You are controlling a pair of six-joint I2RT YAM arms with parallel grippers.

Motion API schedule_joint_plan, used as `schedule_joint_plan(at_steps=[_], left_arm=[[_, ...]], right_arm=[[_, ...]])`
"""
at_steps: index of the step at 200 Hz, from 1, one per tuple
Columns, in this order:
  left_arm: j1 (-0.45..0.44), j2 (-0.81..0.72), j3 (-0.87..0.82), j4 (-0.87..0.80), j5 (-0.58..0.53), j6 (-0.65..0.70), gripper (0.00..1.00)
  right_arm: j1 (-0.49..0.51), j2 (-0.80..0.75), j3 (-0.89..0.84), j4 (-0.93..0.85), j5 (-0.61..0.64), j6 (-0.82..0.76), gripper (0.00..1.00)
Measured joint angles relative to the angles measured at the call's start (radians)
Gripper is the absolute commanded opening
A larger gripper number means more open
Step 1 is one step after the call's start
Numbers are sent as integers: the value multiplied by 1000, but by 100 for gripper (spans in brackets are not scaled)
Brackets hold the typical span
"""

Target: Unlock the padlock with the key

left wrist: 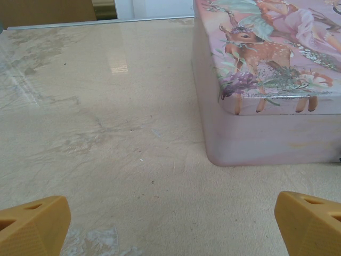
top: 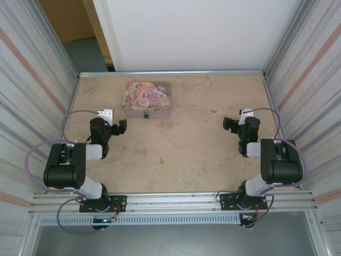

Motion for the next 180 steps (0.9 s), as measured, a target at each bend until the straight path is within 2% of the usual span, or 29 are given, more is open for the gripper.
schedule_joint_plan(at_steps=[61,92,140,180], left_arm=[[0,0,0,0,-5,0,99],[0,-62,0,-66,-23,-1,99],[0,-256,126,-337,-53,-32,99],[7,-274,360,-643,-79,-144,99]], right_arm=[[-1,-1,0,-4,-4,0,99],[-3,-67,7,-98,-3,1,99],[-3,-285,127,-378,-11,76,99],[22,-367,274,-607,-102,218,99]])
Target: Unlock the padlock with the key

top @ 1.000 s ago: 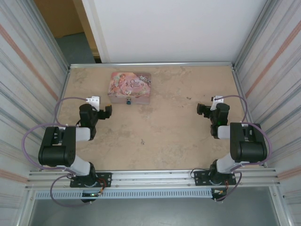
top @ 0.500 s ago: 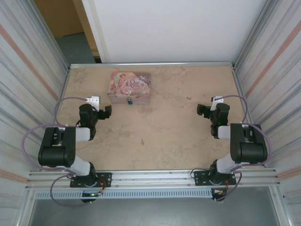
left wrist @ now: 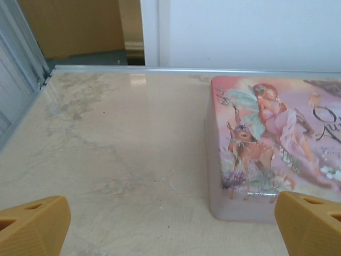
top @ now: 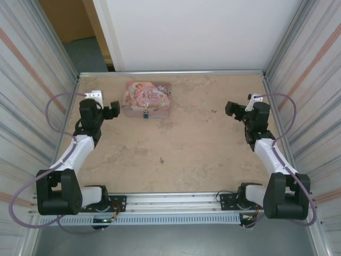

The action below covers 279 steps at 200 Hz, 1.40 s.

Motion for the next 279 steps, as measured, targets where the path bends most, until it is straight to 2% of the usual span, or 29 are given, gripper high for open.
schedule_joint_plan(at_steps=[17,50,88,115,197,233,279], left_arm=[[14,10,82,-110,11,-51,99],[27,63,165,-224,93,-129,99],[27,195,257,-302,208,-184,99],[29,276,312,-320,277,-208,99],[35,513,475,-324,446,-232,94],[35,615,536,-324,514,-243,88],[26,707,618,-356,563,-253,87]], right_arm=[[29,4,41,-72,-47,64,99],[138,87,141,-180,-123,177,99],[293,244,265,-239,-162,259,99],[365,368,365,-254,-176,313,99],[474,722,641,-247,-225,422,100],[498,834,746,-246,-258,451,90],[509,943,877,-246,-299,491,82]])
